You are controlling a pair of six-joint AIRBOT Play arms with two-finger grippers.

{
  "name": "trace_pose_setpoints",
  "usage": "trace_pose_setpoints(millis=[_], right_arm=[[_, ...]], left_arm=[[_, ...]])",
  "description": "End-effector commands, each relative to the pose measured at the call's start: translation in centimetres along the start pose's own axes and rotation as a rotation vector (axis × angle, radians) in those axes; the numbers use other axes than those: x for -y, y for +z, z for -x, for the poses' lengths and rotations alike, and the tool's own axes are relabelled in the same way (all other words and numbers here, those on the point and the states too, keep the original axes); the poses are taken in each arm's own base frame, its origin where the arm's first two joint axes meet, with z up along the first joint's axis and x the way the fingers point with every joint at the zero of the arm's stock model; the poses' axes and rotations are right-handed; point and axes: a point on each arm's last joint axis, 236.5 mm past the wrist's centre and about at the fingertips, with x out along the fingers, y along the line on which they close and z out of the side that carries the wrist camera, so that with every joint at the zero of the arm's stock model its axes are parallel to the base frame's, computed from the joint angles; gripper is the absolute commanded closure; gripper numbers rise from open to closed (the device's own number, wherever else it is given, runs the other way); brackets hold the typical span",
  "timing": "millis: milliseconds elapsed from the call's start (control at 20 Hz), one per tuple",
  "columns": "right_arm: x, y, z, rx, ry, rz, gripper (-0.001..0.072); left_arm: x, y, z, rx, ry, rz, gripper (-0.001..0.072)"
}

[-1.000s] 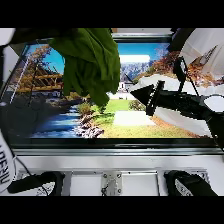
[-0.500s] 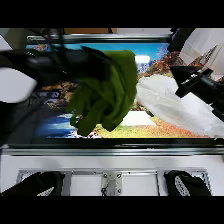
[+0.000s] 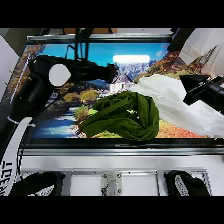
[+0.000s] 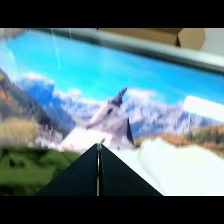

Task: Fold the clothes and pants, and hang the long-sleeved shirts on hangers.

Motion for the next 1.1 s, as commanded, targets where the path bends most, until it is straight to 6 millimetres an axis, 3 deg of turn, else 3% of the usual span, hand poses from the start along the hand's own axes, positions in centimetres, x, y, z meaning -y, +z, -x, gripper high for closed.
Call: trace_pose_setpoints(millis=[0, 150, 300, 350, 400, 450, 500, 750, 950, 1050], right_arm=[[0.7, -5.4, 0.4, -0.207, -0.025, -0.020, 0.0700], [1.2, -8.9, 0.4, -0.308, -0.052, -0.092, 0.0699], [1.8, -12.4, 0.5, -0.389, -0.090, -0.184, 0.0686], [2.0, -13.6, 0.6, -0.419, -0.105, -0.212, 0.0615], [2.2, -14.9, 0.8, -0.449, -0.120, -0.247, 0.0365], [2.2, -16.1, 0.9, -0.475, -0.134, -0.284, 0.0169], [2.4, -17.5, 1.1, -0.509, -0.151, -0.307, 0.0135], [2.2, -26.2, 1.0, -0.725, -0.200, -0.567, 0.0129], [0.4, -31.0, -1.8, -0.846, -0.119, -0.749, 0.0129], [-1.1, -32.4, -4.0, -0.863, -0.073, -0.817, 0.0129]], left_arm=[[-8.1, -6.7, -2.5, -0.207, 0.065, 0.246, 0.0025], [-10.6, -13.0, -6.6, -0.325, 0.007, 0.491, 0.0024], [-10.5, -17.1, -9.9, -0.417, -0.068, 0.573, 0.0024], [-10.1, -17.6, -10.9, -0.437, -0.099, 0.590, 0.0024], [-9.6, -17.8, -11.7, -0.451, -0.131, 0.593, 0.0024], [-9.1, -18.1, -12.5, -0.469, -0.155, 0.581, 0.0024], [-8.8, -18.4, -13.2, -0.487, -0.160, 0.569, 0.0024], [-8.0, -17.9, -16.3, -0.525, -0.183, 0.536, 0.0024], [-7.4, -18.0, -17.5, -0.567, -0.207, 0.518, 0.0028], [-7.6, -18.8, -18.1, -0.586, -0.204, 0.526, 0.0344]])
